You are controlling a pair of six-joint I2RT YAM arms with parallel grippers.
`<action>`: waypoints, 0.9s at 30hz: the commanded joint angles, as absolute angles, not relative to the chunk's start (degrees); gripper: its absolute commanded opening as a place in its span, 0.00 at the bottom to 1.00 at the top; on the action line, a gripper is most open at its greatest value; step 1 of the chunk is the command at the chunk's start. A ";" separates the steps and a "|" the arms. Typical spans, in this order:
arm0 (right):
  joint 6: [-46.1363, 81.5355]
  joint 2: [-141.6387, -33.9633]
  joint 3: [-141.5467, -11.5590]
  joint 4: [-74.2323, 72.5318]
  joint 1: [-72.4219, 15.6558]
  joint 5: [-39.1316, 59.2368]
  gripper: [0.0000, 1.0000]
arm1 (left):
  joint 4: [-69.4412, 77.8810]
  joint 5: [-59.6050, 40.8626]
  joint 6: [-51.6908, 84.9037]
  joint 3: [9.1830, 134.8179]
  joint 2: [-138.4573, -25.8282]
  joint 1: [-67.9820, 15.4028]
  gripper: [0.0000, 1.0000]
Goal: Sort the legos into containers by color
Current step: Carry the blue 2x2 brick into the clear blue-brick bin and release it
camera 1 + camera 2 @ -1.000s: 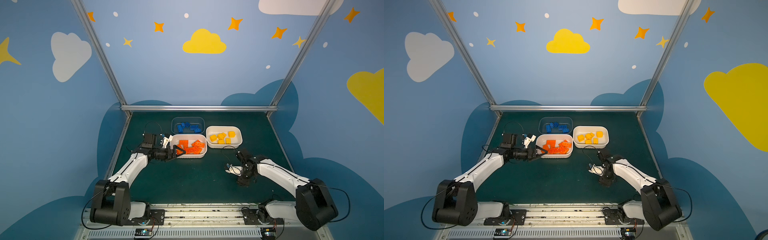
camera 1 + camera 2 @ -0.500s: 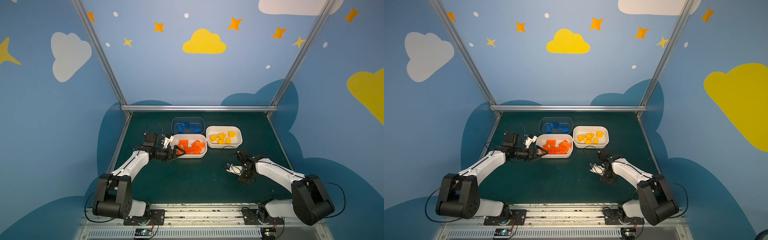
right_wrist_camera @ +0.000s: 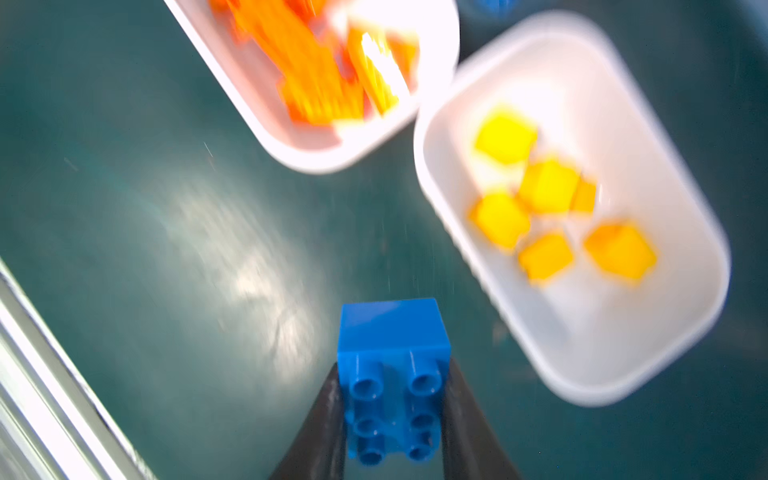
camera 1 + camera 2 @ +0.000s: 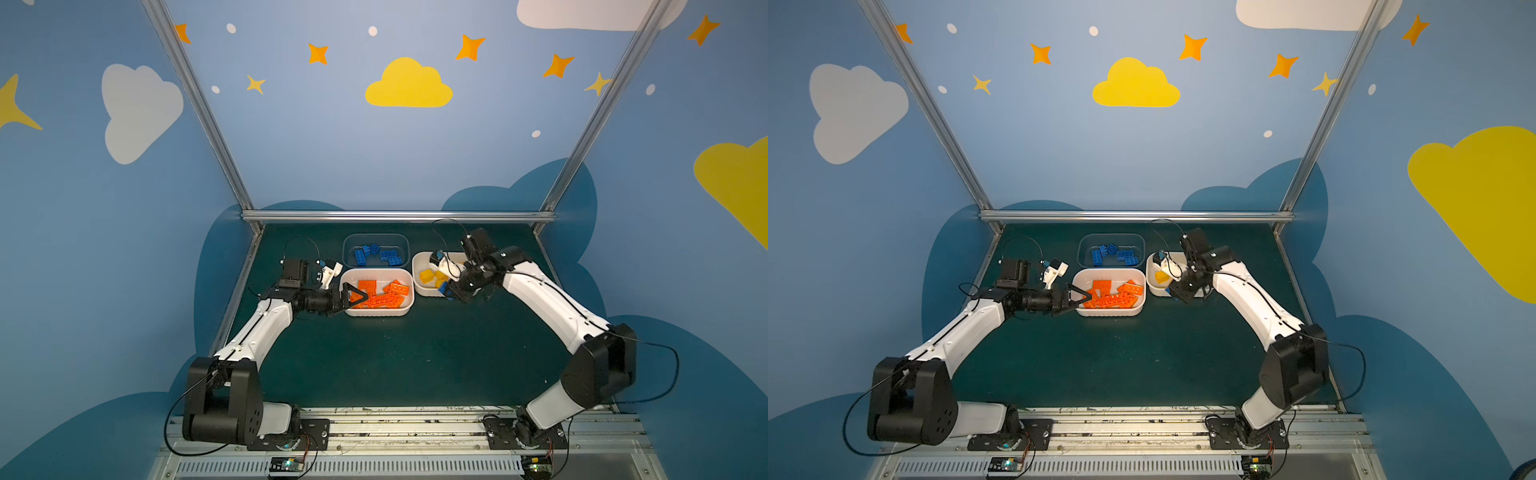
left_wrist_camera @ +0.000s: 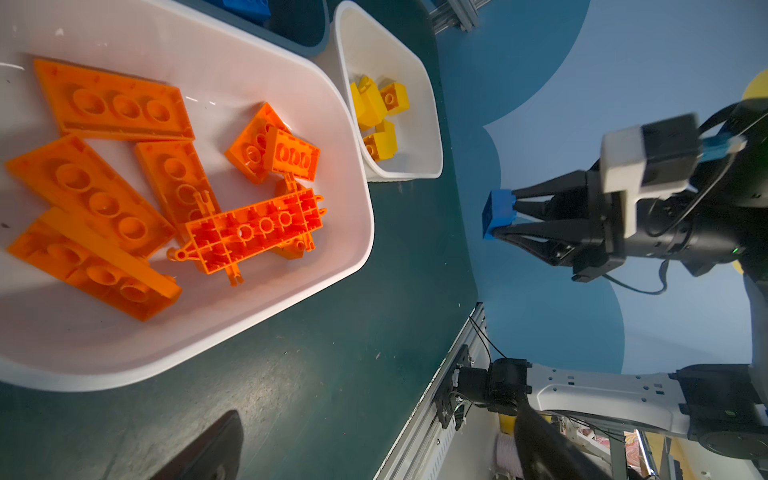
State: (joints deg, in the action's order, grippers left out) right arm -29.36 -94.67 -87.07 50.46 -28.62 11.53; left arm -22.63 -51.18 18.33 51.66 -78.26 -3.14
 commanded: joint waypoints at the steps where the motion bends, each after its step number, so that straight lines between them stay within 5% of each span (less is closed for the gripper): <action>1: -28.13 -102.70 -95.92 48.76 -30.43 19.58 0.14 | -23.98 -51.61 18.39 53.22 -76.94 -2.18 1.00; 10: -25.03 -128.35 -128.87 46.97 -33.19 23.42 0.16 | -24.44 -52.16 18.45 53.97 -77.08 -0.68 1.00; 27: -14.47 -150.04 -144.03 28.17 -34.72 23.13 0.21 | -23.30 -52.61 18.72 53.44 -78.74 -0.10 1.00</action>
State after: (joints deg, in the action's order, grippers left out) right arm -16.86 -149.01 -141.67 31.31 -34.22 22.09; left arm -23.49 -51.64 18.72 52.62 -78.00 -0.36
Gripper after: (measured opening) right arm 0.310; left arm 0.996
